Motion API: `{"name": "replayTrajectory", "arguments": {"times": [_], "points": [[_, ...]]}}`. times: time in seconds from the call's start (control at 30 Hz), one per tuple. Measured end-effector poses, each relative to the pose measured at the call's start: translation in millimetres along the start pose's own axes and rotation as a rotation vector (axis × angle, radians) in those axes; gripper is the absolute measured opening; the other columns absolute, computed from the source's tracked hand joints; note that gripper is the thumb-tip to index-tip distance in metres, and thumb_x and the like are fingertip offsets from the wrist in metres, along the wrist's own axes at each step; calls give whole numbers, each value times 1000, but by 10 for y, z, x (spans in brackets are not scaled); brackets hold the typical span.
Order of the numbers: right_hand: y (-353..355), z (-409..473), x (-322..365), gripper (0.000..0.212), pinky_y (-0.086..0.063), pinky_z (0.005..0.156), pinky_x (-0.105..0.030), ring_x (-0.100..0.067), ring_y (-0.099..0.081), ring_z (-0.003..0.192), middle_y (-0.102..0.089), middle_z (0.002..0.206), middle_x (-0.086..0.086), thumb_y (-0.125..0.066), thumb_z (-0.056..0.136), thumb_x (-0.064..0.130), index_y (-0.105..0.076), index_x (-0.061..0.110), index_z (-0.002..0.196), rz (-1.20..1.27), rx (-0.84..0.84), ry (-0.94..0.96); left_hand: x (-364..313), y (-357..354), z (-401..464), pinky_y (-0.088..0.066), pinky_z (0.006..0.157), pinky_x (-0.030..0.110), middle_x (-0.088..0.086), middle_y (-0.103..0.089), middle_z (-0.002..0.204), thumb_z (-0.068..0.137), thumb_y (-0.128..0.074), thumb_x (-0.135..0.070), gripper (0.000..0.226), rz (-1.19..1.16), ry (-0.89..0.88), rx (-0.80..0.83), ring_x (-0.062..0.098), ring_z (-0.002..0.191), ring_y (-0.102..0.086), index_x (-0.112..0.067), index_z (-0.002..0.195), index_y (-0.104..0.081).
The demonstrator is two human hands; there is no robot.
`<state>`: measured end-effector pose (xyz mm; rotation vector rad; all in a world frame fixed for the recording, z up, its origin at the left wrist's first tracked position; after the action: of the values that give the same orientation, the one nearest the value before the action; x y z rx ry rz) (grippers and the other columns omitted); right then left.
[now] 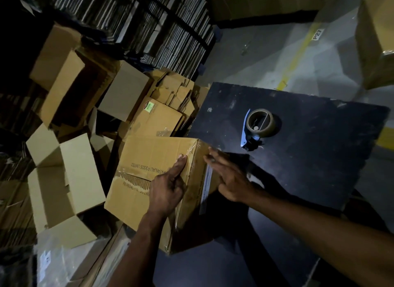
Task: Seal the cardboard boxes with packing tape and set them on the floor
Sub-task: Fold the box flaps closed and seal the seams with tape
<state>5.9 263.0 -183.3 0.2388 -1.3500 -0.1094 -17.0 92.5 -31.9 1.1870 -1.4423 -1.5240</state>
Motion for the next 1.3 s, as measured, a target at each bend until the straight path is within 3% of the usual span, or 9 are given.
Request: {"name": "replayTrajectory", "arguments": {"times": [0.13,0.23,0.37,0.63,0.7,0.8,0.9,1.1,1.3], "points": [[287,390,290,76,-38,117,-45,-15,-39,145,-38,161,3,-58,93,65,-37,28,157,254,-123,-340,-17,10,19,-57,73,25,-33,-46,144,80,-46,-20,76,0,46,24,14,105,-71,-52,149,-47],[447,733,429,77,-45,111,-38,-13,-52,135,-57,147,2,-64,84,72,-60,22,142,361,-180,-360,-53,-13,36,-55,71,25,-27,-53,143,80,-43,-24,73,-22,93,10,15,102,-73,-54,146,-48],[434,918,228,47,-60,86,-29,-9,-73,102,-77,109,1,-76,86,52,-79,14,111,412,-137,-333,-126,-55,45,-52,71,25,-20,-59,142,86,-41,-28,64,-48,105,-12,20,102,-73,-50,145,-53],[417,1061,-76,28,-53,69,-11,4,-72,81,-74,98,-2,-76,88,4,-71,-8,113,599,-49,-301,-117,-70,58,-43,68,10,-12,-57,147,86,-44,-23,67,-124,47,-12,20,110,-70,-40,150,-52],[483,1141,-36,24,-50,68,-6,5,-70,83,-73,99,2,-76,89,11,-74,-2,110,509,-72,-281,-101,-59,98,-40,69,2,-14,-56,148,88,-45,-21,67,-140,30,16,19,104,-71,-41,152,-49],[617,1226,46,16,-43,67,-1,16,-61,85,-68,92,21,-71,95,32,-76,22,106,265,-37,-208,-69,-37,152,-51,95,15,-26,-46,152,99,-52,-12,63,-178,43,16,-9,125,-56,-47,152,-45],[646,1236,103,33,-49,81,-11,8,-63,101,-72,112,9,-58,102,42,-72,20,122,232,10,-145,-77,-98,123,-43,114,23,-21,-46,154,101,-56,-3,63,-232,4,2,-14,138,-40,-40,151,-46],[524,1113,85,54,-48,88,-15,-5,-57,124,-60,143,0,-65,95,50,-56,28,143,314,125,-153,-136,-208,45,-34,119,18,-15,-44,157,92,-54,11,72,-251,9,-41,-12,143,-34,-29,152,-50],[509,969,-262,38,-49,98,-22,-19,-60,129,-60,142,-4,-57,104,29,-59,20,141,110,24,-168,-158,-242,19,-29,118,13,-15,-42,159,91,-53,3,70,-248,31,-43,-11,145,-33,-29,154,-48]]}}
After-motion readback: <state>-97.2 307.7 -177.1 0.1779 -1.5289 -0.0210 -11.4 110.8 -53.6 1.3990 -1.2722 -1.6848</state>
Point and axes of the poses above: each hand's wrist, its own z-axis towards the middle knuckle, its own y-axis out of the back of the hand, x = y × z, the point moved 2 cm from there along z, towards the middle knuckle
